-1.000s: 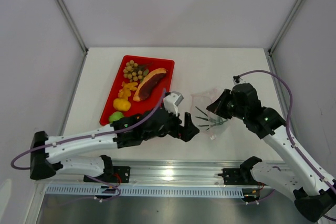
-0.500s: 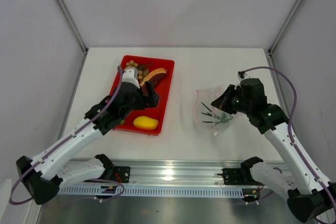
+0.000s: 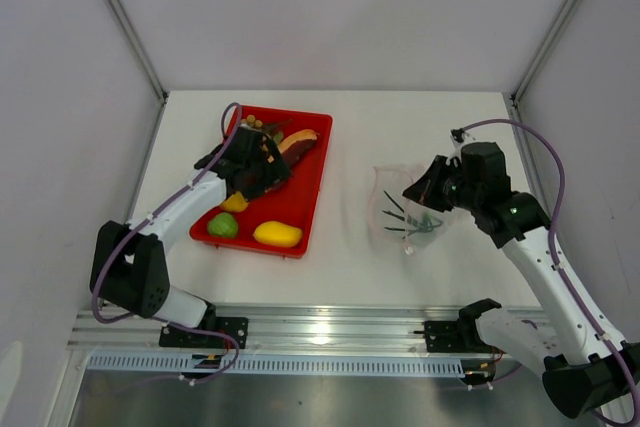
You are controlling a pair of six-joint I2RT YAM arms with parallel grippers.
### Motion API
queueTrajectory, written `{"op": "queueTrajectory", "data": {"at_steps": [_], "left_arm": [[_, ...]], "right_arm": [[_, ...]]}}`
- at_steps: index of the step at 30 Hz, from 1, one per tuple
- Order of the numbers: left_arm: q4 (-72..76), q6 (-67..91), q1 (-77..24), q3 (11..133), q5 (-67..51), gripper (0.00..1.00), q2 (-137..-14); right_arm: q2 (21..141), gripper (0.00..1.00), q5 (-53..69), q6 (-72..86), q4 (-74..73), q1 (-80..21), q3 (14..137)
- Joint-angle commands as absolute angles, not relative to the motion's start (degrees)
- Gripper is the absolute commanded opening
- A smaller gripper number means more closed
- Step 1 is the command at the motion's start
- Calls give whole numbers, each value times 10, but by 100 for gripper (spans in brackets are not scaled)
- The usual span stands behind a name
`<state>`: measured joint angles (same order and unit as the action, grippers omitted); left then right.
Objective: Place the food in the zip-top bag and seal the zipper
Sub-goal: Pick up the fake food from the bin.
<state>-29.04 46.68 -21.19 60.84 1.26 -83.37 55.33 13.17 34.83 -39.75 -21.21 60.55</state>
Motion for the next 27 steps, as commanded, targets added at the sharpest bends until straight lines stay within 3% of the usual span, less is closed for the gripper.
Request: {"op": "queueTrajectory", "data": {"at_steps": [1,4,7,16,27], "left_arm": [[-266,564,-214,626,25,89,-839],[-266,635,-214,615,56,88,-846],[-275,747,-215,591,97,80,-835],[-302,920,-220,566,236,83,-850],[-269,1010,-202,578,200,80,-943]], "right_arm": [[555,0,152,333,-379,-206,620],[555,0,159,332,-373,-203,614],[553,0,163,333,-369,-200,609],[543,0,177,330,-367,-194,601],[540,0,199,304,-382,-158,604]]}}
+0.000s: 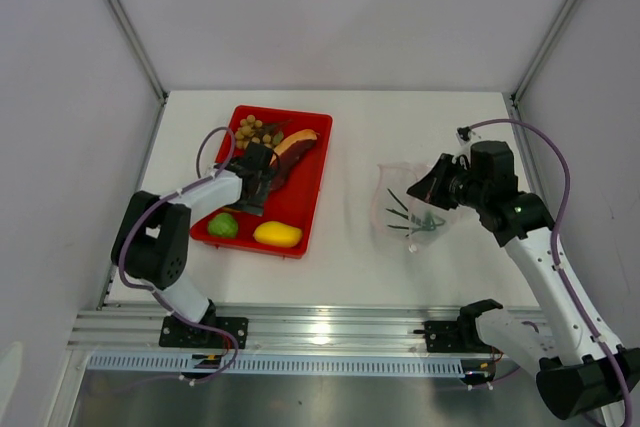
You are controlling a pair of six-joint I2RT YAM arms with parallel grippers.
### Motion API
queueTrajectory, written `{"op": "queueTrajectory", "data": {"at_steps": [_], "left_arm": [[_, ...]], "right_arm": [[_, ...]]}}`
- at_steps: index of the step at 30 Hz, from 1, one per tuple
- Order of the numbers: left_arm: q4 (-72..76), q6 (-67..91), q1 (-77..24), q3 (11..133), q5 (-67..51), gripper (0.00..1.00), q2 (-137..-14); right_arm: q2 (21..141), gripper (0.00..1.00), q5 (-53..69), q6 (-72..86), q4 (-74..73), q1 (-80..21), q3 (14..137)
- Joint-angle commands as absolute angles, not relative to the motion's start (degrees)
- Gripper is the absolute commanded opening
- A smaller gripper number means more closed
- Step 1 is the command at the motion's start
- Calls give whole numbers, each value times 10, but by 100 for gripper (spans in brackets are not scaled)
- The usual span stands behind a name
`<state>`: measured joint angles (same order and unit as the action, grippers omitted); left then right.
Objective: Place the food in the zip-top bag and seal the zipper
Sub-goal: Pick up the fake food from the bin.
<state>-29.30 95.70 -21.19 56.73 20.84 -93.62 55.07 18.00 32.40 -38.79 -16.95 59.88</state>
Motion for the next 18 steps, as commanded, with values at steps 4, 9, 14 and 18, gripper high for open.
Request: {"op": "queueTrajectory", "data": {"at_steps": [4,9,14,18], "left_arm": [[-237,1027,-193,570,208,77,-958],[-240,1014,-185,598,210,77,-978],[-266,1024,-185,621,219,73,-998],[-256,1019,-185,624,236,67,-1005]], "right_arm": [[537,0,207,301,-383,-147,600],[533,0,215,302,-378,-140,592],[523,0,219,306,-373,-135,589],[522,0,220,306,-371,-133,589]]}}
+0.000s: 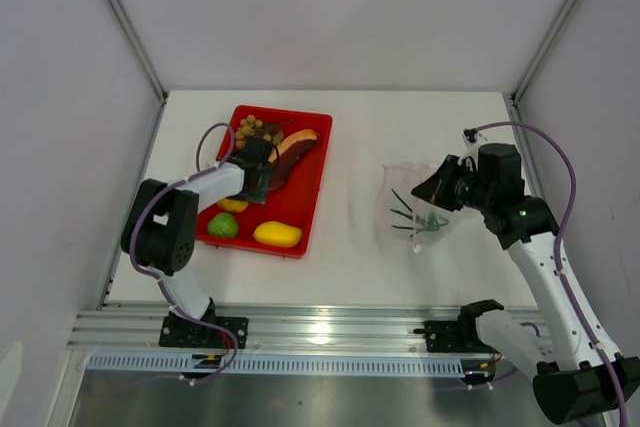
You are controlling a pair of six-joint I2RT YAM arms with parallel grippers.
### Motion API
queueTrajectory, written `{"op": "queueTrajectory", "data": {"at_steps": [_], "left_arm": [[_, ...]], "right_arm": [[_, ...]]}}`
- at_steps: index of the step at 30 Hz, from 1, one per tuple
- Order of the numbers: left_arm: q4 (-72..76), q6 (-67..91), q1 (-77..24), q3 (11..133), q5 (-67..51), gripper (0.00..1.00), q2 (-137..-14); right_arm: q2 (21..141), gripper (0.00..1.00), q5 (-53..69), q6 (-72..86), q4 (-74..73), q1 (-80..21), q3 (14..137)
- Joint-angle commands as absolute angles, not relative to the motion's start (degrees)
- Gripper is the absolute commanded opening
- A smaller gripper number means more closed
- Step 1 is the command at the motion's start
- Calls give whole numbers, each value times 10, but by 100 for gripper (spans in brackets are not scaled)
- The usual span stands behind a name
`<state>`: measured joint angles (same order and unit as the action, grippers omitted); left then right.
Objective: Place the food in the zip-top bag and seal the zipper
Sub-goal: Pick up the fake food from the bin.
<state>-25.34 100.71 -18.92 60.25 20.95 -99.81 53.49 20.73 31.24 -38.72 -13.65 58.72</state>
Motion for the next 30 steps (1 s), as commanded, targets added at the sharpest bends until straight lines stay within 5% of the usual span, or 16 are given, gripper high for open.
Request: {"op": "queueTrajectory", "data": {"at_steps": [1,14,20,30], "left_arm": [[-268,1019,-185,635,241,63,-1007],[-330,982,-189,691,279,33,-1035],[-319,956,-189,690,276,0,-1034],[-298,906,-207,645,270,1,-959]], "right_arm": [[522,0,221,307,-371,-133,589],[513,0,215,316,-372,-129,601],[512,0,214,316,-374,-129,599],[512,0,208,313,-382,-129,595]]}}
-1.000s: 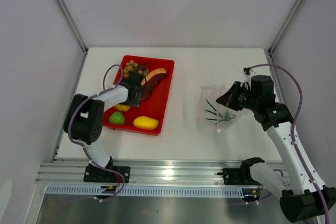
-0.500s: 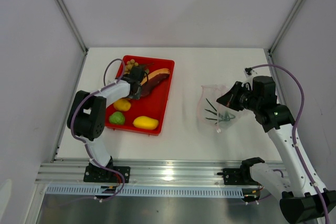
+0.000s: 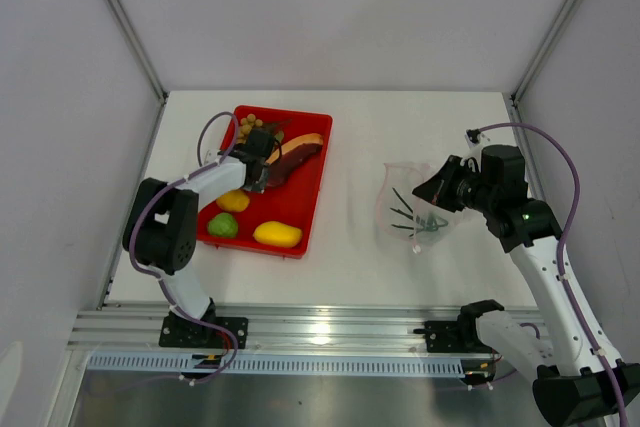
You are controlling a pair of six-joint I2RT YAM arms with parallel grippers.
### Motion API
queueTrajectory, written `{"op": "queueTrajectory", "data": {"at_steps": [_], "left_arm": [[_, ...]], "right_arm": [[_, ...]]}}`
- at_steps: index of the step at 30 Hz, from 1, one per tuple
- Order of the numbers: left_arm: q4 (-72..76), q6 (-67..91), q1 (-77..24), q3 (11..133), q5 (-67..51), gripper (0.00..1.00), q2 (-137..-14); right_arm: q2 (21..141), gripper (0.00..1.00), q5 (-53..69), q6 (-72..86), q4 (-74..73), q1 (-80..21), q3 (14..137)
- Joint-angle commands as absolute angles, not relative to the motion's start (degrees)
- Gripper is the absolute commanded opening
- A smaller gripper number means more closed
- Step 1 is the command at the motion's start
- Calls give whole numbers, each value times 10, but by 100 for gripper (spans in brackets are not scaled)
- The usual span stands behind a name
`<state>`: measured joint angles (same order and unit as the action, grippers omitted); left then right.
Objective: Place the food in the zip-top bag and seal the zipper
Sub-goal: Pick up the fake food from the bin.
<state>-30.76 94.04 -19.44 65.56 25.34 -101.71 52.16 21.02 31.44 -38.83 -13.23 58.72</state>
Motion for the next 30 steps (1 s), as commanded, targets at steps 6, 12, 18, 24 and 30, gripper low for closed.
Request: {"op": "queueTrajectory", "data": {"at_steps": [6,12,18,24,30], "left_arm": [[-296,817,-228,634,285,1,-868],[-294,731,-251,592,317,1,-739],[-330,627,-279,593,326,1,-641],[-373,580,-316,603,322,1,-530],[-409,555,-349,621,269,0,-453]], "right_arm": [[520,0,202,309,-376,-130,577],[538,0,198,302,-371,-129,577],[558,0,196,307,-366,-128,588],[563,0,178,332,-344,-132,576],[564,0,157,384,-296,-147,546]]}}
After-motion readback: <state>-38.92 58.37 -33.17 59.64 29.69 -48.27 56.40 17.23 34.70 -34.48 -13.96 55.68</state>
